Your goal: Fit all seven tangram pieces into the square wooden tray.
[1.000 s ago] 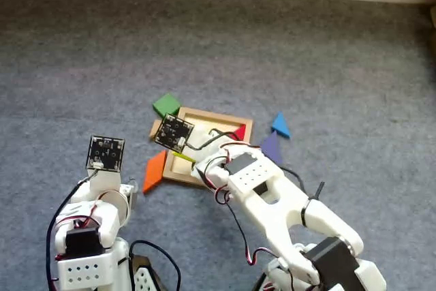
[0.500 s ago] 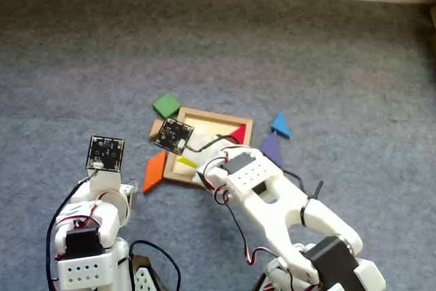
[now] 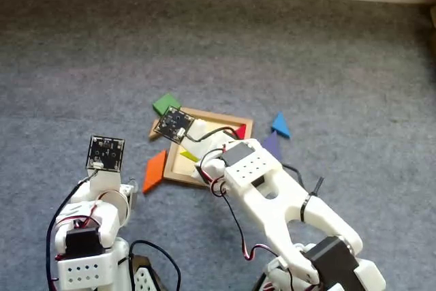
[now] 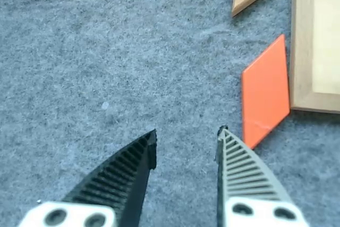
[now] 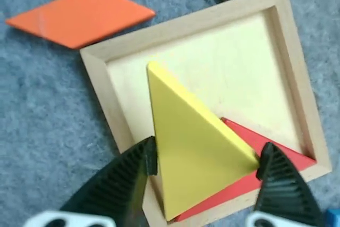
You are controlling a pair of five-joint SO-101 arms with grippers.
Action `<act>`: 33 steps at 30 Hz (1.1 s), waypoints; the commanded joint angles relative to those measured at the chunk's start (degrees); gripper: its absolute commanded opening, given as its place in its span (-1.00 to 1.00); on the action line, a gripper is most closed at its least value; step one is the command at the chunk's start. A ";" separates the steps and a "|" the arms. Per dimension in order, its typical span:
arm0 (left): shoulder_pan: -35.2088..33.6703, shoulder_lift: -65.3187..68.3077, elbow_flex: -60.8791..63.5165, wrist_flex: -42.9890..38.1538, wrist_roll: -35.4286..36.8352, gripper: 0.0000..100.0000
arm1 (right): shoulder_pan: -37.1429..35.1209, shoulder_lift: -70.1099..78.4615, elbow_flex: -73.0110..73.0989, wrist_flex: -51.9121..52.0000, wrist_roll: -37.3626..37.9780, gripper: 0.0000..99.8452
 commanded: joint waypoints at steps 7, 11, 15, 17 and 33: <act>0.66 -3.03 -0.31 -1.05 -0.53 -0.61 | -0.84 -0.66 -2.77 0.40 -0.79 -0.27; 0.66 -3.03 -0.31 -1.05 -0.53 -0.61 | -0.84 -0.66 -2.77 0.40 -0.79 -0.28; 0.66 -3.03 -0.31 -1.05 -0.53 -0.61 | -0.22 -0.48 -3.12 0.22 -0.79 -0.60; 0.66 -3.03 -0.31 -1.05 -0.53 -0.61 | 0.84 -0.57 -3.21 -0.13 -0.88 -0.82; 0.66 -3.03 -0.31 -1.05 -0.53 -0.61 | 5.93 5.05 -2.77 -19.56 -9.23 -0.98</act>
